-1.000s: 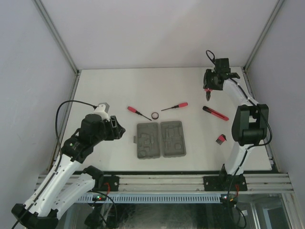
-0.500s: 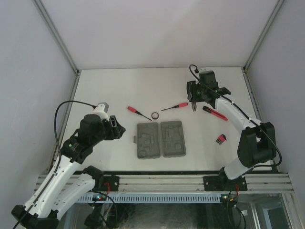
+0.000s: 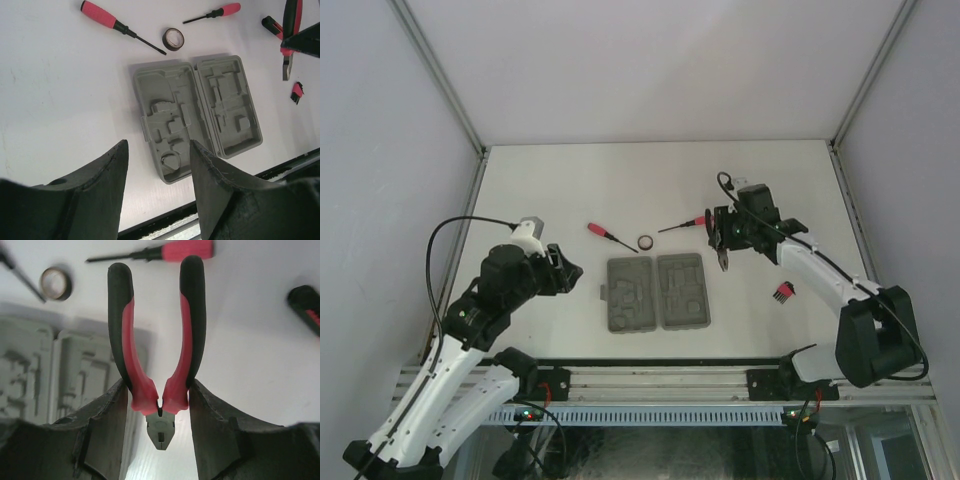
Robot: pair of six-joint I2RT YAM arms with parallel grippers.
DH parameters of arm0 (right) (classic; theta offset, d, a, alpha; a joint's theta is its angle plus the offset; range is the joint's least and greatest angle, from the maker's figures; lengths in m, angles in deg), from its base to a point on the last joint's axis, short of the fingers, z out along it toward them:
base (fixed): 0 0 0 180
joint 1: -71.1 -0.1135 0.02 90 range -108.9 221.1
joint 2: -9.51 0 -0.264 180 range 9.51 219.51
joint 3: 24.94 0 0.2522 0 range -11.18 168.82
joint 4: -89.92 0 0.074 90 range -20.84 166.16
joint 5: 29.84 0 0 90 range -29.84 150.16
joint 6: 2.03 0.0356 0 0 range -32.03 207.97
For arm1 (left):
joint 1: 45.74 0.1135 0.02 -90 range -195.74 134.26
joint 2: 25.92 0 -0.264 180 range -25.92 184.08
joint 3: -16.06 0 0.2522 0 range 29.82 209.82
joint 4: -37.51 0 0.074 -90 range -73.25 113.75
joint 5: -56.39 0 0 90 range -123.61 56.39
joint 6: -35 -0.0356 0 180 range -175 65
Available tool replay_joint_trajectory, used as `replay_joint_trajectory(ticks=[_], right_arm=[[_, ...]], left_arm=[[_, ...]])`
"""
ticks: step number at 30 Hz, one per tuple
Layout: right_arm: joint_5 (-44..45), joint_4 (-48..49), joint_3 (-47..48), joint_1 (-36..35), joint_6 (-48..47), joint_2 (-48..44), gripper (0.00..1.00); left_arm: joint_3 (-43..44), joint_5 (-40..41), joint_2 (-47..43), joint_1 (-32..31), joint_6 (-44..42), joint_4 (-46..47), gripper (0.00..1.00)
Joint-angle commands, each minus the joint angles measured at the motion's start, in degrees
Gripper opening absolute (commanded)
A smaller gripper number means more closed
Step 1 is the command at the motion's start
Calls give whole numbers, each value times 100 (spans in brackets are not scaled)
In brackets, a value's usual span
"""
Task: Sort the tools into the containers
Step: Pick up the pliers at the center of the board.
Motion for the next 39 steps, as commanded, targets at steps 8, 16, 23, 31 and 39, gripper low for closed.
replay_joint_trajectory(ticks=[8, 16, 23, 31, 39], right_arm=[[-649, 1341, -1077, -1352, 396, -1523, 0], [-184, 2587, -1819, -2470, 946, -2105, 0], [1654, 3226, -1934, -3498, 1102, -2127, 0], [1554, 4768, -2352, -3758, 155, -2171, 0], [357, 4632, -2388, -3760, -1115, -2285, 0]], left_arm=[[-187, -653, -132, 40, 44, 826, 58], [135, -835, 215, 34, 149, 1028, 61], [368, -1124, 413, -163, 207, 1266, 69], [933, -1174, 271, -166, -222, 774, 70], [1180, -1165, 74, -171, -619, 197, 71]])
